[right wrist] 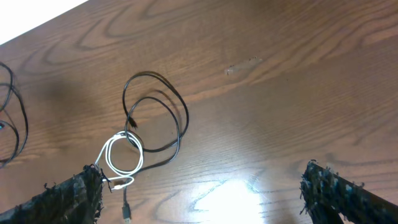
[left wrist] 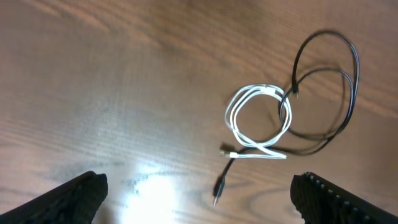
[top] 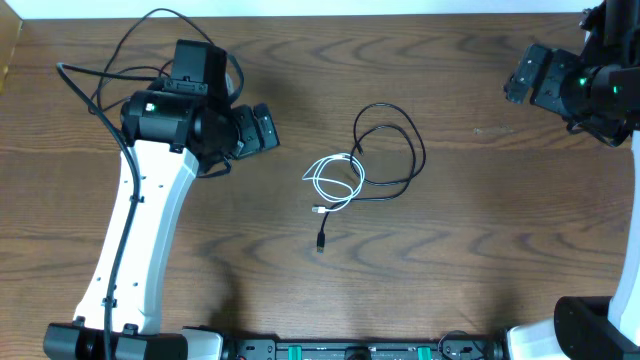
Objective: Untangle cables
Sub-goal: 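Move the left gripper right over the white cable at center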
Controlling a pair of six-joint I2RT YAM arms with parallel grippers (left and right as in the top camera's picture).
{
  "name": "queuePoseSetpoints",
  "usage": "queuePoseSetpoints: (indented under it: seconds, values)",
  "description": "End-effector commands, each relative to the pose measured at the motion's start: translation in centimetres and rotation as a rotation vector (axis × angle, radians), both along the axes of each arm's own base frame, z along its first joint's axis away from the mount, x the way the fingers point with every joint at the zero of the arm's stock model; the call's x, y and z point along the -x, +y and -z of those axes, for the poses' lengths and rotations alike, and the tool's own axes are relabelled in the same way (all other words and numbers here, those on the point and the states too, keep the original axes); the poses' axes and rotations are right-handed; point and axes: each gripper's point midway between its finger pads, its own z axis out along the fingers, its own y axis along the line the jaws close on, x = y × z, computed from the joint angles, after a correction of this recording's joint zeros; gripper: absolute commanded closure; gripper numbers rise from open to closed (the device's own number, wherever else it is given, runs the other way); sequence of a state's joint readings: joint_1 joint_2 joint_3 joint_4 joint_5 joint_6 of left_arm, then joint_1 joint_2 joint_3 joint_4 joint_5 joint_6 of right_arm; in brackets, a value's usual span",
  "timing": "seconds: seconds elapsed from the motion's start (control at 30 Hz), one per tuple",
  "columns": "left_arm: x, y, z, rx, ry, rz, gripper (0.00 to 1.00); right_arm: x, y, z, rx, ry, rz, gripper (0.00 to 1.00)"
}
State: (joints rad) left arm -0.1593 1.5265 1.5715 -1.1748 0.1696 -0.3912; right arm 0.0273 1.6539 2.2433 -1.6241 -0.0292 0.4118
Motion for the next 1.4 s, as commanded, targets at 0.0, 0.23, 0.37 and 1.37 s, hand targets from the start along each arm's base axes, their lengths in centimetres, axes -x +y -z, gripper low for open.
queuePoseSetpoints:
  seconds: [0.0, 0.23, 0.37, 1.37]
  values:
    - [0.6, -0.4, 0.2, 0.016, 0.029, 0.023, 0.01, 0.0, -0.1, 0.0, 0.008, 0.001, -0.006, 0.01]
    - [1.4, -0.7, 0.4, 0.013, 0.060, 0.035, 0.01, 0.0, -0.1, 0.0, 0.008, 0.001, -0.006, 0.01]
    - [1.8, -1.0, 0.5, 0.010, 0.072, 0.047, 0.01, 0.0, -0.1, 0.0, 0.008, 0.001, -0.006, 0.01]
    - [3.2, -1.4, 3.6, -0.034, 0.153, 0.146, 0.01, 0.0, -0.1, 0.0, 0.008, 0.001, -0.006, 0.01]
